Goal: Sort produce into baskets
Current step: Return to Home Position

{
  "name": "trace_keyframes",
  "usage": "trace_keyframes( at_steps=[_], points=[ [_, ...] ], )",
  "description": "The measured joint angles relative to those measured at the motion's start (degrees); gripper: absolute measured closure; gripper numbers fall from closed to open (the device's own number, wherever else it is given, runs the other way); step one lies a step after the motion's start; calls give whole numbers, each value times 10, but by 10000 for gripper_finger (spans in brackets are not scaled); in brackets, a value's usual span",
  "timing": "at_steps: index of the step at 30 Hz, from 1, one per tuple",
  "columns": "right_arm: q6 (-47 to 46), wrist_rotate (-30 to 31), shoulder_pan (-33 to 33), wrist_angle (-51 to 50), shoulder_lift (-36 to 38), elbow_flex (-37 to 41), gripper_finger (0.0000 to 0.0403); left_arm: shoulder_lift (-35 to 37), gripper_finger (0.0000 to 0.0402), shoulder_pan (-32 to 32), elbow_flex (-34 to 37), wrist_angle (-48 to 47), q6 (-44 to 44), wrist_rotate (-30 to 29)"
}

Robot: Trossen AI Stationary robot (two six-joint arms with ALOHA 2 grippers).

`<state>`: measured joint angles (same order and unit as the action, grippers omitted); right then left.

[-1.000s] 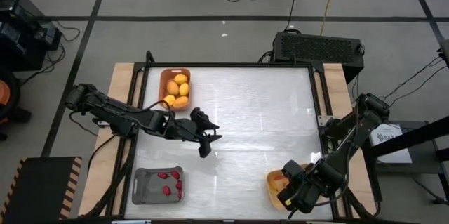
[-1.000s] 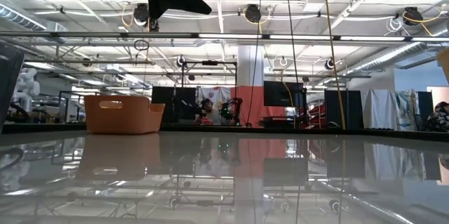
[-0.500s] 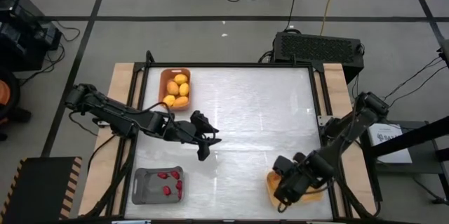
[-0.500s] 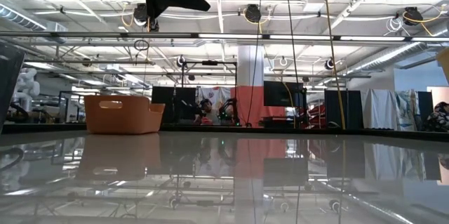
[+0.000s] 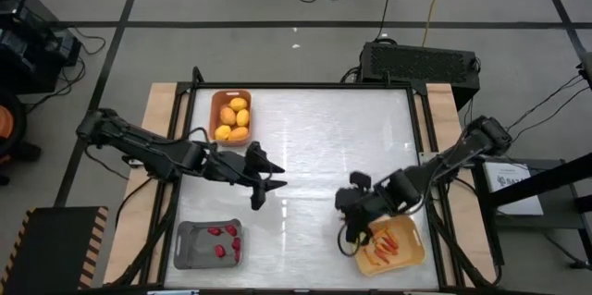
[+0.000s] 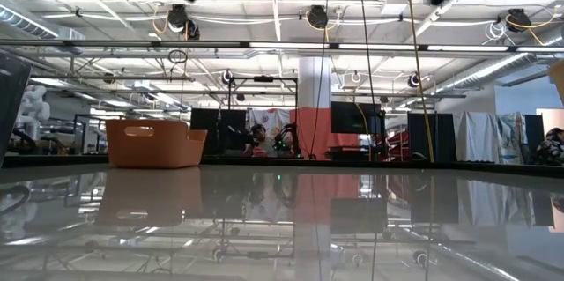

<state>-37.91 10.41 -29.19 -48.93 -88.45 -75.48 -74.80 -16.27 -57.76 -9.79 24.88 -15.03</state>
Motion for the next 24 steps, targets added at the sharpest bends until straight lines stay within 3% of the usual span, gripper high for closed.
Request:
trace_keyframes(
  at_steps=[5,10,16,20,24],
  points=[
    [90,50,56,2,38,0,239,54,214,1,0,-16,-48,-17],
    [164,49,124,2,91,0,239,101,214,4,0,-92,-62,-55],
    [215,47,199,-23,163,5,239,158,214,12,3,-131,-101,-53],
    [221,46,242,-13,230,58,239,210,214,29,33,-121,-122,-54],
    [174,45,277,22,323,160,239,274,214,54,86,-102,-116,-52]
  ],
)
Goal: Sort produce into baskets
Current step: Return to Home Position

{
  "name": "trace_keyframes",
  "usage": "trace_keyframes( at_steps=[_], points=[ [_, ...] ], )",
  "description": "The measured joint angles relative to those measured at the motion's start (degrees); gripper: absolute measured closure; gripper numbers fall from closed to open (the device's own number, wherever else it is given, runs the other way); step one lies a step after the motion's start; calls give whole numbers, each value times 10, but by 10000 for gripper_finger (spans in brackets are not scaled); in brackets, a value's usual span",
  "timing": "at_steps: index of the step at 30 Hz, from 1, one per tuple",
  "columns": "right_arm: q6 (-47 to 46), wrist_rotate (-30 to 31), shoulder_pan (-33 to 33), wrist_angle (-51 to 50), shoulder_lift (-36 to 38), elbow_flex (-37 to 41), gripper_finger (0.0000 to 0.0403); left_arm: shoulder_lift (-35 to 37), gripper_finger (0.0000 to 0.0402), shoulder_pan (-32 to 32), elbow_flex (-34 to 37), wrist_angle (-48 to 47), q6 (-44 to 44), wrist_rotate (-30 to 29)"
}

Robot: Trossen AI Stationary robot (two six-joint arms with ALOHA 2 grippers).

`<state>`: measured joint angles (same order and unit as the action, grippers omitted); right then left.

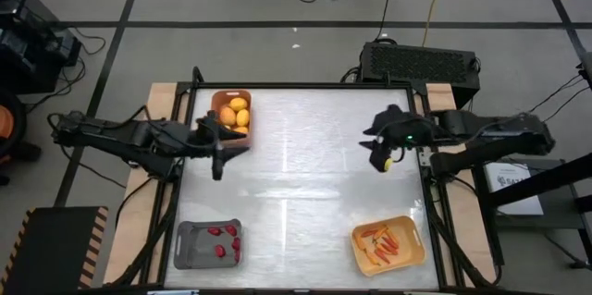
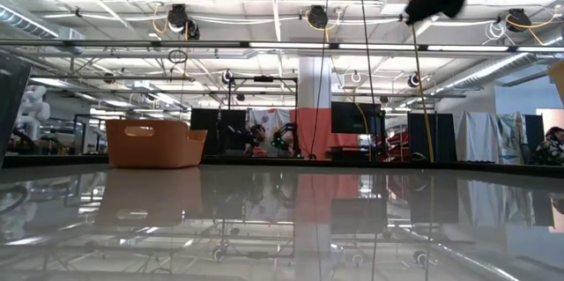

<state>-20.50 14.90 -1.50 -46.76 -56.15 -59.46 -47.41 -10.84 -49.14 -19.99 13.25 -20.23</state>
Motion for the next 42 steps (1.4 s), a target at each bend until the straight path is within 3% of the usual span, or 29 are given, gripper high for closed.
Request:
trace_keyframes(
  at_steps=[8,14,16,22,28,35,42],
  points=[
    [-126,-3,20,164,174,208,270,124,214,41,141,101,15,12],
    [-152,-3,20,178,264,295,378,235,214,70,239,125,67,32],
    [-133,-3,20,169,301,311,394,274,214,74,266,124,90,37],
    [-113,-13,20,159,410,342,401,378,214,75,327,118,134,38],
    [-111,-40,20,286,487,449,402,447,214,75,365,120,148,36],
    [-110,-58,20,494,506,587,403,474,214,75,386,119,165,35],
    [-68,-133,19,479,495,586,403,474,214,75,400,118,179,46]
  ],
)
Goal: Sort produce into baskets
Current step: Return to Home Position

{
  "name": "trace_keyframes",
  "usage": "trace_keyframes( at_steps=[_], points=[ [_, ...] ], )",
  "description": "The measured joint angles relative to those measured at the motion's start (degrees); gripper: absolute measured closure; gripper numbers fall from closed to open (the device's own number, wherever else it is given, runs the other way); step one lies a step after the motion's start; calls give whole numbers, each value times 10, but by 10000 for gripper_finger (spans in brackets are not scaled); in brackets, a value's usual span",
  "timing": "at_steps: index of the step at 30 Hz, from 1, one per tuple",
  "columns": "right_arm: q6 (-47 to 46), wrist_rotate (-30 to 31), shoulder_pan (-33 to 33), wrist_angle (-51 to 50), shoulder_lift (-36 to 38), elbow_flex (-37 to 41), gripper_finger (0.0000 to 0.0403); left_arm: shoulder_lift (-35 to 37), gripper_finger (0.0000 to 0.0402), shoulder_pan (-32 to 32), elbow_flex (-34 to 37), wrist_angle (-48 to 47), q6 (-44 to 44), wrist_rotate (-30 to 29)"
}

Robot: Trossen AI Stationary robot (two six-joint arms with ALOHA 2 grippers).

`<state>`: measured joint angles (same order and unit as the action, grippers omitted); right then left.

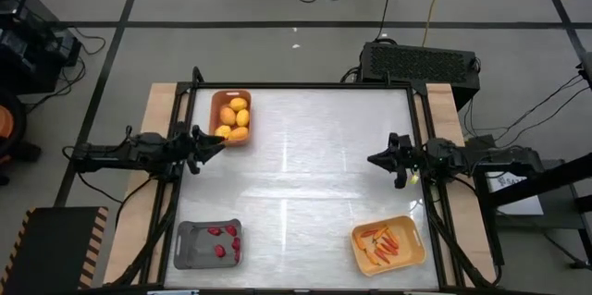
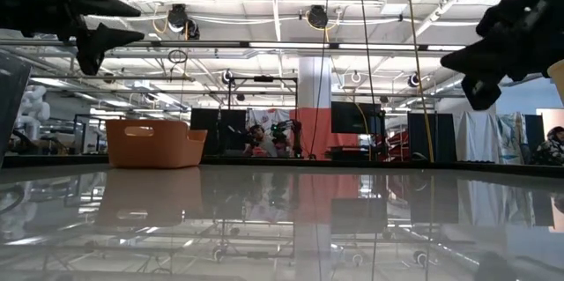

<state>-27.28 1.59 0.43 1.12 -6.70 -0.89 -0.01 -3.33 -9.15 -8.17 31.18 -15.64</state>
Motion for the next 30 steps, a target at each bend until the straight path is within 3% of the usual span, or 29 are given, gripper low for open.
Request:
trace_keyframes(
  at_steps=[6,11,25,30],
  points=[
    [156,-4,0,-1,-1,0,403,-2,214,0,30,-5,-9,23],
    [164,-3,0,-1,-2,0,403,-4,214,-1,46,-4,-64,47],
    [160,-2,0,-1,-2,0,403,-11,214,0,54,4,-195,25],
    [160,-2,0,-1,-2,0,403,-11,214,0,54,4,-197,25]
  ],
)
